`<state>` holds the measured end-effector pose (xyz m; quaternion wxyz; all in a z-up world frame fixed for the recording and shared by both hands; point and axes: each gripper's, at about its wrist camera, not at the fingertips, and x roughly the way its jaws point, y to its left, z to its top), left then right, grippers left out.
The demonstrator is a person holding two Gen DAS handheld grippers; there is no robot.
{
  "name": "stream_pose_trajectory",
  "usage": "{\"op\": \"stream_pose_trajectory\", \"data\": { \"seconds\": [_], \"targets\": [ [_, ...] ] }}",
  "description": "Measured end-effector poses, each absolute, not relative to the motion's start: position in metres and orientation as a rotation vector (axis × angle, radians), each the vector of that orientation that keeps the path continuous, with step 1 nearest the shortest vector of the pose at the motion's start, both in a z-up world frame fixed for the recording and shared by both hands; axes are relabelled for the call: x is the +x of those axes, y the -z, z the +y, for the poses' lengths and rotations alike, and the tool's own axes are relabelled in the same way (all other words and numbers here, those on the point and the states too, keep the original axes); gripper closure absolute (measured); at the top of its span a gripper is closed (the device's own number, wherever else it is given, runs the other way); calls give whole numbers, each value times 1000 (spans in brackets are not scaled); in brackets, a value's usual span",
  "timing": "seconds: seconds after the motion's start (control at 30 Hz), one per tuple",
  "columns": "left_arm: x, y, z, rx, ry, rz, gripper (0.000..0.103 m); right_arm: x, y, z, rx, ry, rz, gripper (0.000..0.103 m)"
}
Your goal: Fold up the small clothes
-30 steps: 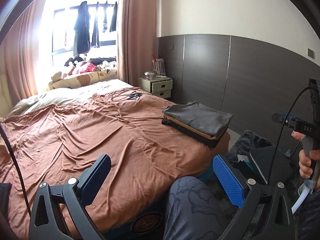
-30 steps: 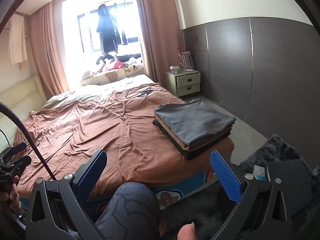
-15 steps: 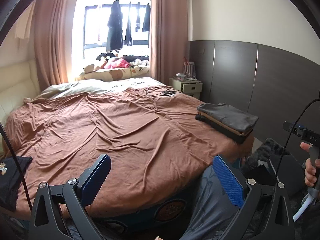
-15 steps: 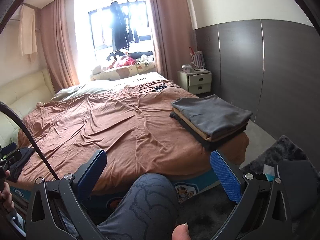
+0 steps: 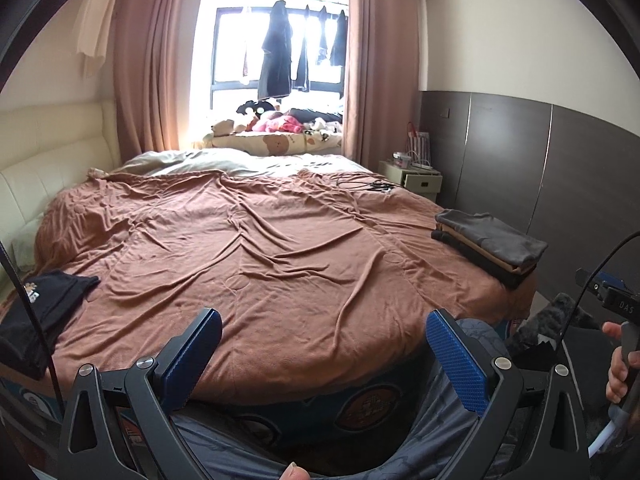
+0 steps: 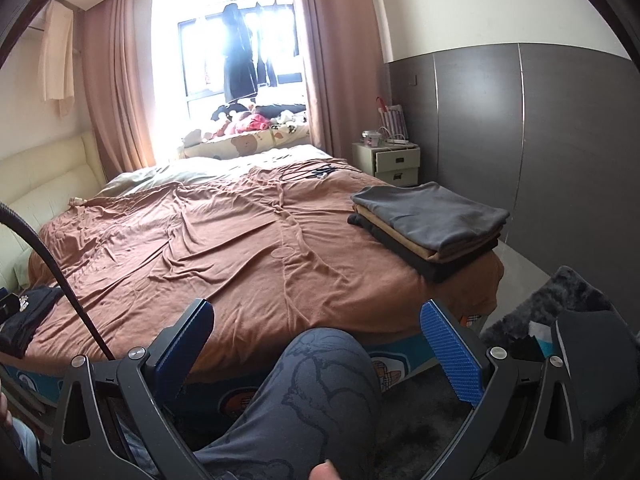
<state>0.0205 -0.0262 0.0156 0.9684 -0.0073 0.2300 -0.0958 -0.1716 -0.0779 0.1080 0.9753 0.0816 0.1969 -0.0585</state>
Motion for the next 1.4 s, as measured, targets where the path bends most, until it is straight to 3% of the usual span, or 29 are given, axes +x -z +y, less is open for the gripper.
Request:
{"op": "stream_pose_trajectory", "data": {
  "seconds": [1.4],
  "targets": [
    [0, -15, -22, -8, 159, 461, 0, -178, -89, -44, 160, 66, 428, 0]
  ]
}}
